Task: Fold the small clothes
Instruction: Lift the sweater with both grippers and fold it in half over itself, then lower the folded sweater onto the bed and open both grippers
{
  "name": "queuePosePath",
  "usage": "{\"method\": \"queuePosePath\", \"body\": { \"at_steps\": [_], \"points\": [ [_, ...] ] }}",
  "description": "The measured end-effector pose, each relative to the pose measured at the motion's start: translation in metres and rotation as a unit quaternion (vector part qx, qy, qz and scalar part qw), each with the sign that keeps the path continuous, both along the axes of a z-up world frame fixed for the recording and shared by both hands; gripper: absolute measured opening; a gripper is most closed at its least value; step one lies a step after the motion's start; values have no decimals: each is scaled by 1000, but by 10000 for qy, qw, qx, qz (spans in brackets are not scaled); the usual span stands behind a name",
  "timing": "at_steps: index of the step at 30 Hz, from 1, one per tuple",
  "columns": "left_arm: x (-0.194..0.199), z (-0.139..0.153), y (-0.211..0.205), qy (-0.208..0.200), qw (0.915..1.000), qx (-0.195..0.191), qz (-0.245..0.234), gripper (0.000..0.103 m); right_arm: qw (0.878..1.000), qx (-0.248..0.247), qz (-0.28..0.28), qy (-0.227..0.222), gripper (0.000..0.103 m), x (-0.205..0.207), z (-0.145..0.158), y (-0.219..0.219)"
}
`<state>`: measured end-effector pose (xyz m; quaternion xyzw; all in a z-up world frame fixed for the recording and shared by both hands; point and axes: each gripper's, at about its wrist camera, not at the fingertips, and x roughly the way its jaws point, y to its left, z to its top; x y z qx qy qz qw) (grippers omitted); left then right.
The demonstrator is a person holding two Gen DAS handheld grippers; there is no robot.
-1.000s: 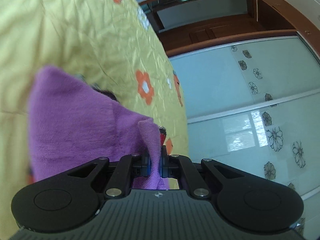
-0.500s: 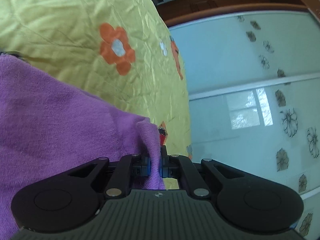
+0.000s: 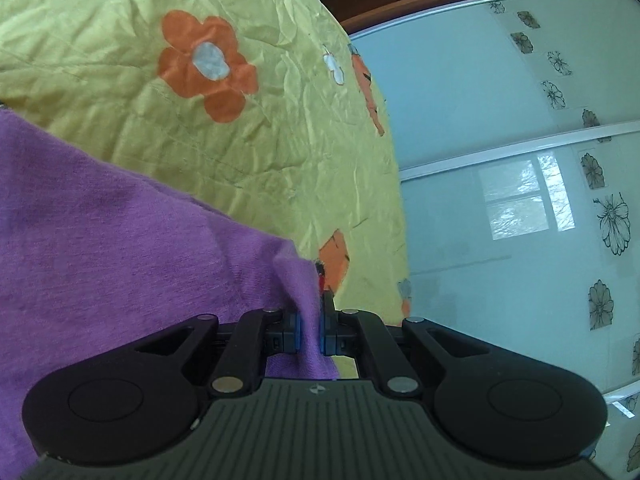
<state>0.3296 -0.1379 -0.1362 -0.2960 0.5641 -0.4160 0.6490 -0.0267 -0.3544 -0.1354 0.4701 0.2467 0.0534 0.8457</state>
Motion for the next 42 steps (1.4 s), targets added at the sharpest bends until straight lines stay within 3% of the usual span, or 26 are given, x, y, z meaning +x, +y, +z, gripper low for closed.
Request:
{"method": "queuePosePath", "body": {
  "at_steps": [7, 11, 14, 16, 18, 21, 26, 31, 34, 37, 39, 41, 42],
  "points": [
    [1, -7, -19, -46, 9996, 276, 39, 7, 9981, -405, -278, 377, 4, -9, -10, -3],
    [1, -5, -25, -151, 9990, 421, 56, 7, 9976, -340, -156, 585, 4, -10, -19, -3],
    [5, 0, -33, -228, 9979, 606, 28, 8, 9938, -905, -78, 645, 10, -16, 3, 2],
    [5, 16, -32, -520, 9962, 692, 1, 12, 9868, -1556, -28, 449, 16, -21, 25, 8],
    [2, 39, -26, -888, 9929, 788, 23, 35, 9793, -2000, 144, 280, 22, -14, 41, 12],
    [-12, 69, -4, -1370, 9864, 907, 74, 52, 9712, -2327, 507, 37, 23, 15, 53, 16],
    [-49, 83, 39, -1877, 9727, 1359, 126, 53, 9597, -2446, 1381, -81, 23, 80, 49, 21],
    [-60, 49, 64, -2056, 9489, 2365, 369, 47, 9494, -2593, 1763, 149, 22, 129, 33, 18],
    [-62, 40, 75, -2246, 9390, 2541, 561, 31, 9402, -2845, 1864, 189, 22, 148, 23, 12],
    [-69, 36, 88, -2279, 9376, 2477, 868, 28, 9436, -2692, 1914, 224, 22, 156, 27, 3],
    [-75, 37, 94, -2380, 9316, 2552, 1017, 23, 9434, -2805, 1761, 171, 24, 149, 39, 0],
    [-84, 44, 107, -2259, 9363, 2373, 1265, 26, 9485, -2674, 1695, 88, 29, 139, 48, -8],
    [-91, 50, 112, -2277, 9374, 2279, 1320, 34, 9510, -2557, 1736, 0, 32, 135, 51, -10]
  ]
}}
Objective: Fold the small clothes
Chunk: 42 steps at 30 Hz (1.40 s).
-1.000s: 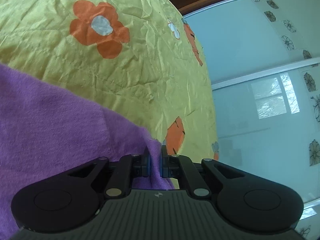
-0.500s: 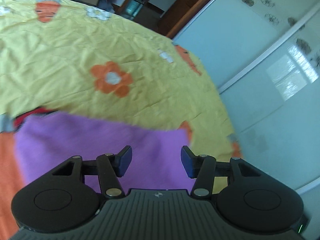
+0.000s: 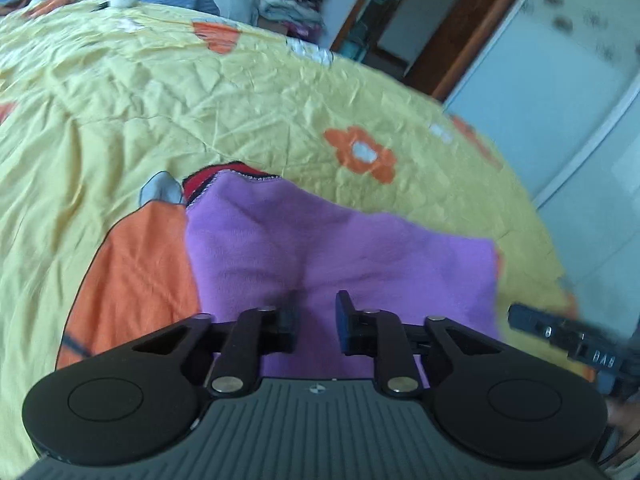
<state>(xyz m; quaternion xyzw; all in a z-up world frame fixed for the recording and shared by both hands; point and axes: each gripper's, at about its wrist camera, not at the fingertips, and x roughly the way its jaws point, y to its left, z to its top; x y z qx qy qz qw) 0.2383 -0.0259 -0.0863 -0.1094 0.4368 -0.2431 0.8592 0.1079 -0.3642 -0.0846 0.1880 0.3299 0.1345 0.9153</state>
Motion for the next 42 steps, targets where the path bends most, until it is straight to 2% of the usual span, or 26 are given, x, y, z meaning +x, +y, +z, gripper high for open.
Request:
{"method": "queuePosePath", "body": {
  "at_steps": [2, 4, 5, 6, 8, 10, 11, 13, 15, 16, 18, 21, 23, 26, 28, 29, 31, 32, 33, 34, 35, 36, 38, 39, 41, 42],
  "points": [
    [-24, 14, 7, -222, 9997, -81, 15, 45, 9994, 208, 279, -69, 39, -18, 5, 1],
    [-51, 21, 9, -260, 9993, -178, -180, 48, 9965, 467, 690, -91, 45, -39, 6, 8],
    [-64, 23, 9, -298, 9991, -149, -275, 50, 9941, 538, 937, -89, 52, -49, 5, 14],
    [-78, 22, 7, -298, 9990, -69, -330, 51, 9923, 482, 1141, -62, 60, -56, 2, 21],
    [-100, 10, 2, -197, 9986, 48, -483, 51, 9916, 112, 1284, 83, 63, -60, -6, 34],
    [-116, -6, -3, -157, 9981, 301, -515, 51, 9950, -242, 958, 155, 63, -52, -17, 32],
    [-121, -14, -4, -123, 9974, 410, -573, 51, 9964, -248, 782, 210, 61, -47, -22, 25],
    [-132, -20, -4, -381, 9962, 601, -503, 51, 9981, -255, 435, 340, 62, -39, -27, 11],
    [-139, -16, -5, -412, 9950, 762, -506, 52, 9985, -109, 428, 325, 64, -40, -22, 4],
    [-140, -12, -1, -405, 9955, 696, -506, 56, 9987, -12, 470, 218, 64, -42, -17, 2],
    [-131, -2, 11, -421, 9976, 489, -237, 80, 9984, 297, 437, 209, 66, -41, -11, -3],
    [-93, -2, 42, -81, 9994, -18, 333, 80, 9922, 882, 650, 601, 72, -21, -21, -14],
    [-59, -11, 56, 587, 9963, -540, 308, 79, 9863, 1119, 856, 855, 72, -7, -34, -17],
    [-26, -32, 65, 1366, 9800, -1451, 21, 80, 9785, 1576, 1006, 868, 72, 4, -45, -24],
    [-15, -42, 64, 1652, 9728, -1619, 89, 83, 9728, 1803, 1091, 960, 72, 11, -49, -23],
    [-12, -45, 64, 1784, 9668, -1831, 19, 87, 9714, 1815, 1200, 952, 73, 13, -49, -18],
    [-9, -54, 65, 2055, 9537, -2192, 87, 88, 9691, 1843, 1325, 966, 74, 15, -49, -8],
    [-8, -59, 67, 2221, 9457, -2371, 116, 86, 9690, 1822, 1374, 946, 74, 16, -49, -2],
    [-7, -63, 68, 2339, 9398, -2490, 111, 72, 9702, 1766, 1387, 907, 71, 17, -49, 3],
    [-9, -65, 68, 2356, 9413, -2414, 163, 57, 9713, 1706, 1380, 921, 66, 19, -49, 8],
    [-10, -65, 66, 2333, 9489, -2118, 171, 27, 9745, 1532, 1307, 986, 40, 21, -49, 14],
    [-11, -65, 64, 2244, 9550, -1936, 126, 28, 9794, 1279, 1206, 989, 21, 21, -47, 20],
    [-13, -56, 58, 2059, 9648, -1632, 107, 27, 9870, 867, 1078, 820, 21, 14, -38, 32],
    [-13, -45, 50, 1825, 9743, -1320, 7, 24, 9903, 648, 985, 732, 21, 11, -31, 39],
    [-21, -18, 26, 1112, 9919, -539, -296, 22, 9948, 318, 862, 442, 20, 3, -14, 52],
    [-24, -6, 14, 824, 9952, -277, -440, 22, 9959, 263, 807, 321, 19, 0, -5, 57]
  ]
}}
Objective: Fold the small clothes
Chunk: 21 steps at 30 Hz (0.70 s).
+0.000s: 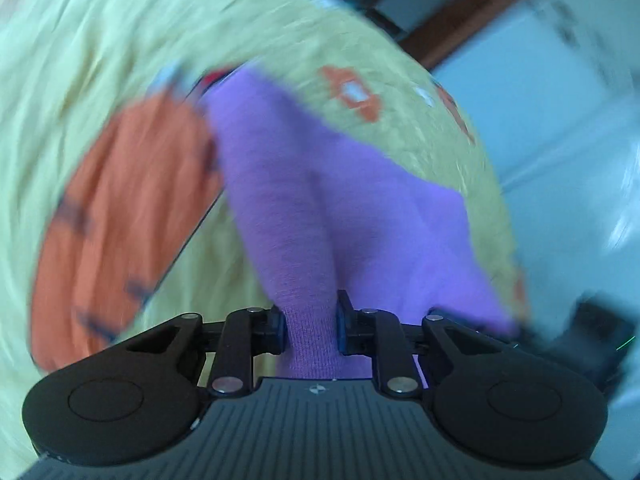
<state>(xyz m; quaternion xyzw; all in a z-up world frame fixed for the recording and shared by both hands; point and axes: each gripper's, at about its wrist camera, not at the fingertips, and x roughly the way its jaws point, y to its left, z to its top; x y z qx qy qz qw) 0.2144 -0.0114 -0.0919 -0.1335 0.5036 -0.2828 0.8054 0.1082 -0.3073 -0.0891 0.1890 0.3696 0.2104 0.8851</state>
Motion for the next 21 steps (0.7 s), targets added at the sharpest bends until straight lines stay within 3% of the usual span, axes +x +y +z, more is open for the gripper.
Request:
{"method": "queuePosePath", "body": {
  "at_steps": [4, 10, 11, 13, 14, 15, 16, 17, 19, 21],
  "points": [
    [-3, 46, -29, -844, 9952, 261, -421, 22, 9990, -2, -23, -447, 19, -3, 35, 7],
    [15, 95, -42, -1384, 9893, 106, -444, 22, 9945, 65, -336, -990, 19, 9, 78, -4],
    [19, 99, -41, -1289, 9907, 0, -428, 22, 9941, 59, -335, -1029, 19, 12, 83, -7],
    [31, 97, -37, -963, 9946, -143, -353, 23, 9975, 341, -204, -577, 23, 30, 77, -19],
    [38, 90, -34, -806, 9960, -130, -374, 31, 9985, 306, -234, -392, 31, 37, 67, -22],
    [46, 79, -30, -616, 9974, -47, -366, 49, 9995, 15, -243, -212, 69, 41, 56, -21],
    [52, 66, -22, -470, 9987, -6, -171, 53, 9990, -329, -287, -30, 90, 42, 43, -20],
    [52, 54, -10, -347, 9994, 27, 24, 53, 9969, -583, -529, -26, 99, 35, 31, -24],
    [40, 34, 16, -103, 9995, -266, 111, 49, 9969, -522, -582, 56, 99, 15, 13, -36],
    [19, 18, 34, 89, 9992, -378, 136, 49, 9976, -233, -646, 101, 80, -7, 0, -46]
  ]
}}
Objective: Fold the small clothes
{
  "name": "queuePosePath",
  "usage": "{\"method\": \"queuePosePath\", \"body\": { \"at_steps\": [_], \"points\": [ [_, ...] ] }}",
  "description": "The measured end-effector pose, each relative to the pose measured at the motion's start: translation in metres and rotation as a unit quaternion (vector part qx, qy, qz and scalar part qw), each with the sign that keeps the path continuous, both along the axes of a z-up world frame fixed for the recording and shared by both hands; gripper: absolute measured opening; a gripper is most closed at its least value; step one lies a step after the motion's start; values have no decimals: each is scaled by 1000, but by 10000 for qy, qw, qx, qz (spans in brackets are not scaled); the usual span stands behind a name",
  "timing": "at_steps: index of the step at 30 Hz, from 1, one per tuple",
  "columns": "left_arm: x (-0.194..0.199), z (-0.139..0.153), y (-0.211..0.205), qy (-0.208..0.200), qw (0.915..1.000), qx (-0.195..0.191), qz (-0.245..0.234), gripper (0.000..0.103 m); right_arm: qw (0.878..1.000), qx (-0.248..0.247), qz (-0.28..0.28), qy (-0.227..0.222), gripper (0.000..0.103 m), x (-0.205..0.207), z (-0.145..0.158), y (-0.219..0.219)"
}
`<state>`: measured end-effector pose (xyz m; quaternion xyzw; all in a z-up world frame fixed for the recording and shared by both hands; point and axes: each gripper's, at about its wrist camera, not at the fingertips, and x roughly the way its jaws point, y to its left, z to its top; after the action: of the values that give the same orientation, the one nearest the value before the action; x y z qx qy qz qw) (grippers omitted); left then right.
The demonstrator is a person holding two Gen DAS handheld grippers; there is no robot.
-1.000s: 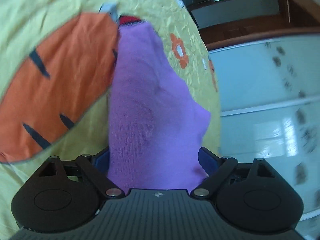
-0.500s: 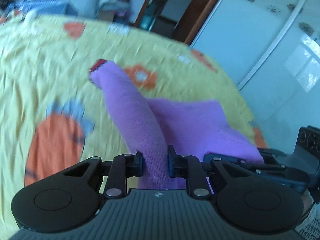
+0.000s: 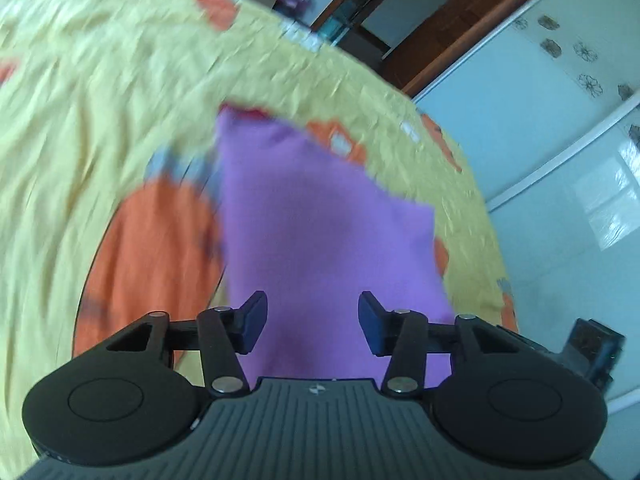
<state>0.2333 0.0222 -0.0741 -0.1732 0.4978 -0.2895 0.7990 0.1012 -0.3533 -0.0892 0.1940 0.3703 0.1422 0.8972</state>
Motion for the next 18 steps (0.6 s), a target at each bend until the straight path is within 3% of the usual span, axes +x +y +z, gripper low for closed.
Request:
{"method": "queuePosePath", "body": {
  "at_steps": [2, 4, 6, 8, 9, 10, 11, 12, 14, 18],
  "points": [
    [-18, -16, 10, 195, 9998, -3, 19, 50, 10000, 71, 9, 58, 68, -14, -11, -1],
    [-25, -32, 15, 441, 9990, -11, 22, 56, 9998, 89, 44, 169, 68, -18, -20, -1],
    [-32, -45, 17, 528, 9984, -213, 64, 76, 9999, 55, 128, 52, 68, -17, -25, 6],
    [-33, -48, 17, 485, 9979, -402, 166, 83, 9998, 5, 188, -6, 68, -11, -26, 8],
    [-33, -48, 14, 496, 9976, -423, 224, 81, 9998, -2, 199, -13, 54, -9, -25, 10],
    [-35, -47, 12, 466, 9976, -435, 276, 71, 9997, -109, 193, 75, 27, -4, -27, 14],
    [-33, -48, 7, 493, 9975, -457, 237, 16, 9997, -137, 186, 104, 10, 0, -26, 16],
    [-30, -49, 0, 523, 9978, -347, 230, 8, 9994, -260, 211, 106, 10, 4, -23, 20],
    [-26, -47, -4, 549, 9974, -373, 274, 7, 9986, -447, 272, 81, 9, 8, -12, 25],
    [-27, -19, 3, 487, 9968, -610, 196, 7, 9994, -113, 210, -235, 8, -8, 27, 15]
  ]
}}
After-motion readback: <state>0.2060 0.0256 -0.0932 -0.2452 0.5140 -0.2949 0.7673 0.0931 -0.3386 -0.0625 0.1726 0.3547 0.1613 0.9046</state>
